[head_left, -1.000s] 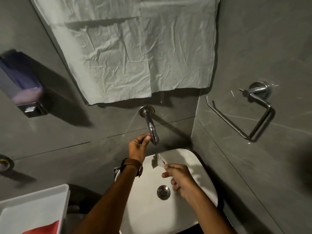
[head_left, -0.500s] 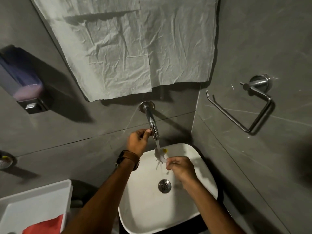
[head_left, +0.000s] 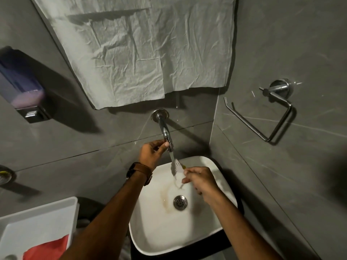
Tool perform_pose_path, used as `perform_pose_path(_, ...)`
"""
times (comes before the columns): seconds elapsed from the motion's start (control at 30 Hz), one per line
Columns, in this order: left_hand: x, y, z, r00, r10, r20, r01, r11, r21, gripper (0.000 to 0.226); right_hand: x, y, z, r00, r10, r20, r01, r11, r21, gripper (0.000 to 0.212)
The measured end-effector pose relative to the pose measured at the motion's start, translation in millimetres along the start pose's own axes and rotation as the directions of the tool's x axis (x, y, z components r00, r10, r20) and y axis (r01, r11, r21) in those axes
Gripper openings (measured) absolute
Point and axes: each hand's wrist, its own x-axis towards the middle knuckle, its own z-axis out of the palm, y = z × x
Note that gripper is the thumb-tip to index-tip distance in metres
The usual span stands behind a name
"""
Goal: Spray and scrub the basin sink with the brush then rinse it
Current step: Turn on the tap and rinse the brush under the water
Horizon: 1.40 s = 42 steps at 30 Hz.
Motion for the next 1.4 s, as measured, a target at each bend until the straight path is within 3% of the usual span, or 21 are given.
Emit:
perform_pose_path(0.53,-3,1,2,0.999,-0.052,-0.014,0.052,0.999,0.011,0.031,3,-3,-1,0.99,0.087,0.107,-0.101,0.985,0.14,0.013)
perform_pose_path(0.6,-3,1,1,0.999,-0.047,-0.011,0.047,0.999,0.017,0.03,4,13,-1,0.989,0.115,0.091,-0.112,0.993,-0.036,0.012)
perform_pose_path(0.7,-3,0,1,0.999,-0.042,-0.018,0.043,0.998,0.047,0.026,1,31,0,0.985,0.169,0.046,-0.136,0.904,-0.406,0.018)
perform_pose_path(0.8,-4,-1,3,0.996,-0.026,-0.085,0.04,0.984,0.175,0.032,3,36,-1,0.996,0.08,0.033,-0.061,0.92,-0.388,0.03)
perform_pose_path(0.93,-4,16,11,0.983,-0.056,-0.177,0.127,0.9,0.416,0.05,11,20,-4,0.997,-0.08,0.002,0.07,0.859,-0.507,0.017)
perform_pose_path(1.03,0,27,16,0.973,-0.081,-0.218,0.183,0.842,0.507,0.057,12,13,-4,0.987,-0.161,0.01,0.14,0.823,-0.55,0.024)
perform_pose_path(1.13,5,32,18,0.972,-0.13,-0.197,0.217,0.82,0.53,0.043,10,7,-3,0.984,-0.177,-0.009,0.151,0.865,-0.479,0.02)
perform_pose_path(1.23,8,33,14,0.977,-0.144,-0.159,0.205,0.843,0.497,0.029,8,-1,-1,0.997,-0.079,-0.005,0.075,0.961,-0.265,0.015)
perform_pose_path(1.4,11,26,3,0.976,-0.217,-0.006,0.21,0.935,0.287,0.014,4,-6,-1,0.997,0.05,0.055,-0.05,0.999,0.012,0.011)
